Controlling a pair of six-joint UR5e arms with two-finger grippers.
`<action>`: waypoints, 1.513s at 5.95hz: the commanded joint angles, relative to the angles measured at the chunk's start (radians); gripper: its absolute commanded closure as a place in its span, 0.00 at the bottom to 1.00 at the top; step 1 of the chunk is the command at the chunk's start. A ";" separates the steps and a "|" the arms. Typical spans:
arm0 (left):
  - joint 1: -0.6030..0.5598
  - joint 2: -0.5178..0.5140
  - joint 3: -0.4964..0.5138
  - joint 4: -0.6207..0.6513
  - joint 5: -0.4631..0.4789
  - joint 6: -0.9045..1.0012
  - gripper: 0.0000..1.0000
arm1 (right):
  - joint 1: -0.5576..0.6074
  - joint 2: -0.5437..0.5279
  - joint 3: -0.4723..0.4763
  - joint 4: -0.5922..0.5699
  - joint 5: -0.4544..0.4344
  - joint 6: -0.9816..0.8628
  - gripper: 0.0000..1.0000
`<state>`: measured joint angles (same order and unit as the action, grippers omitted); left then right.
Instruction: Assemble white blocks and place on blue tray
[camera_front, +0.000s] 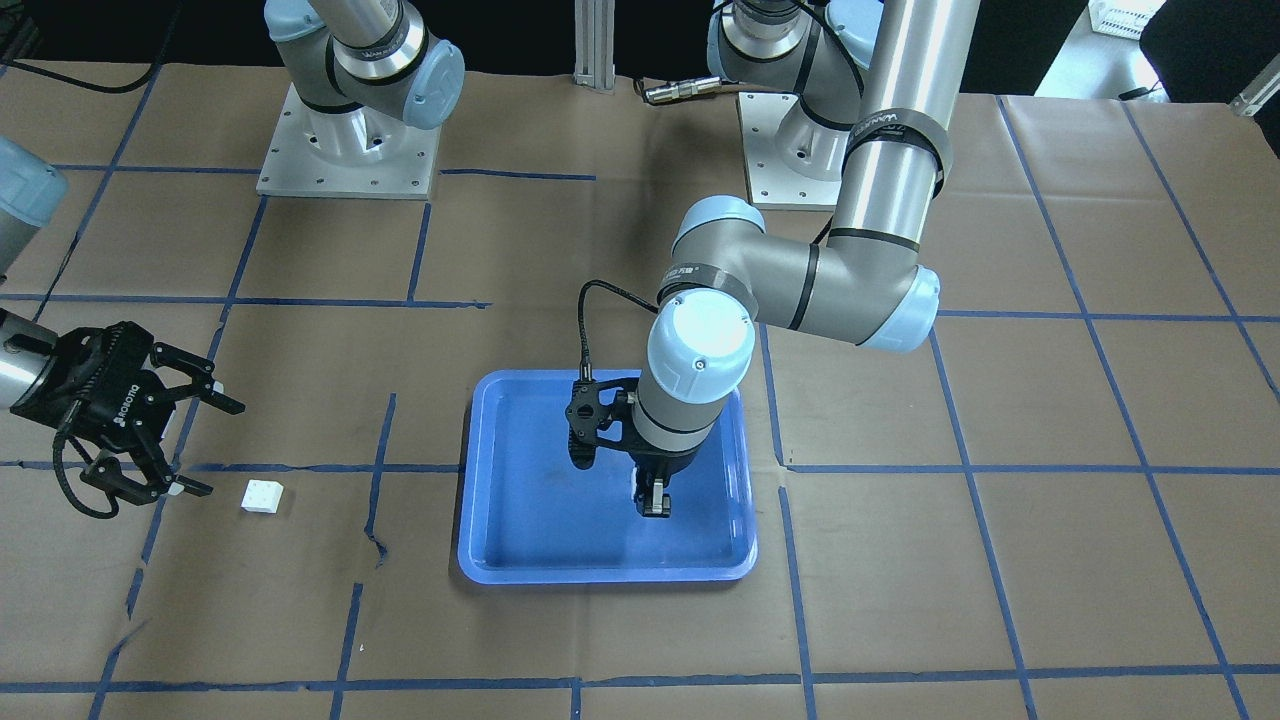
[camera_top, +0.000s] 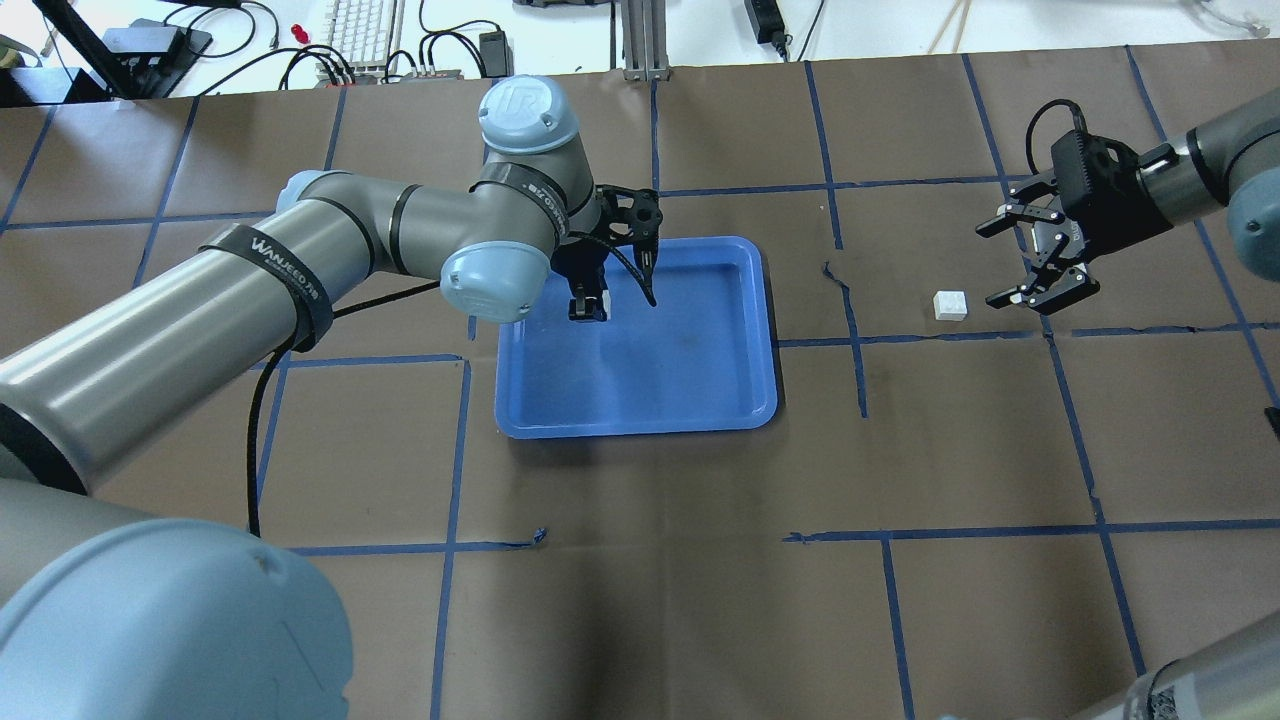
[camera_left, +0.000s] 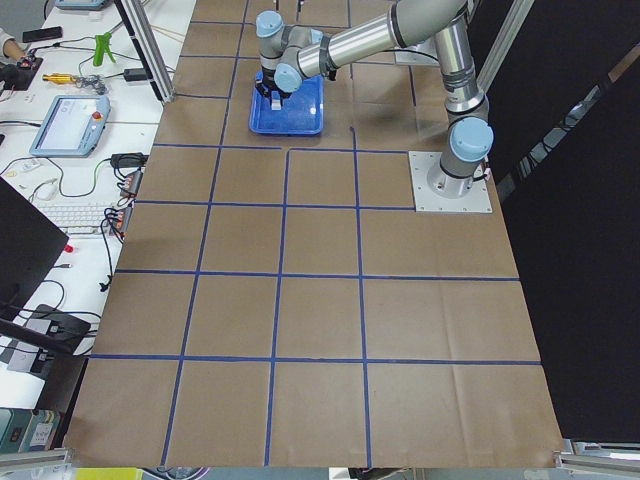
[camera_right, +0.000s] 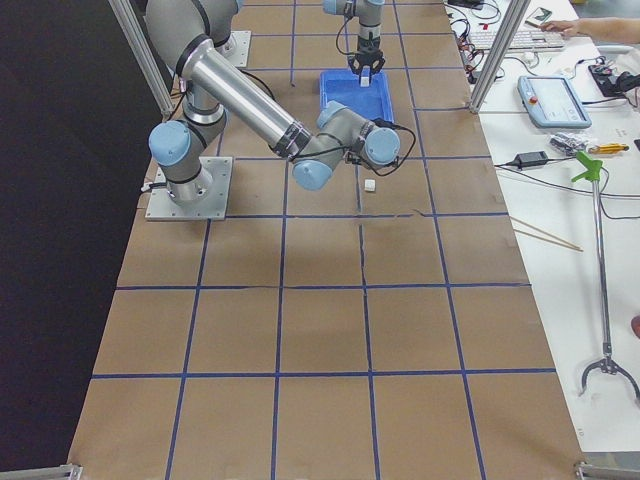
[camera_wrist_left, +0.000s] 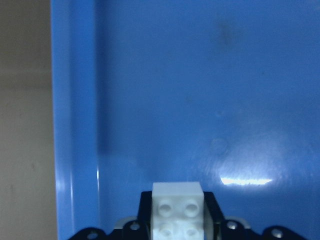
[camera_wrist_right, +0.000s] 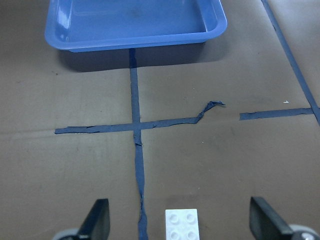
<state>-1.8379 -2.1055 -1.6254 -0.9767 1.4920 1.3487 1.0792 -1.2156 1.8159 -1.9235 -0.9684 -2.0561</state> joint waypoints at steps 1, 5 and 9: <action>-0.026 -0.001 -0.031 0.013 -0.001 -0.002 0.83 | -0.025 0.092 0.013 -0.075 0.045 -0.013 0.03; -0.024 0.010 -0.053 0.012 0.010 -0.029 0.73 | -0.051 0.156 0.016 -0.069 0.039 -0.021 0.03; -0.023 0.007 -0.064 0.026 0.010 -0.026 0.01 | -0.045 0.179 0.020 -0.066 0.036 -0.021 0.05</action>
<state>-1.8617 -2.0996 -1.6904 -0.9550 1.4973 1.3191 1.0325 -1.0400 1.8360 -1.9885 -0.9321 -2.0782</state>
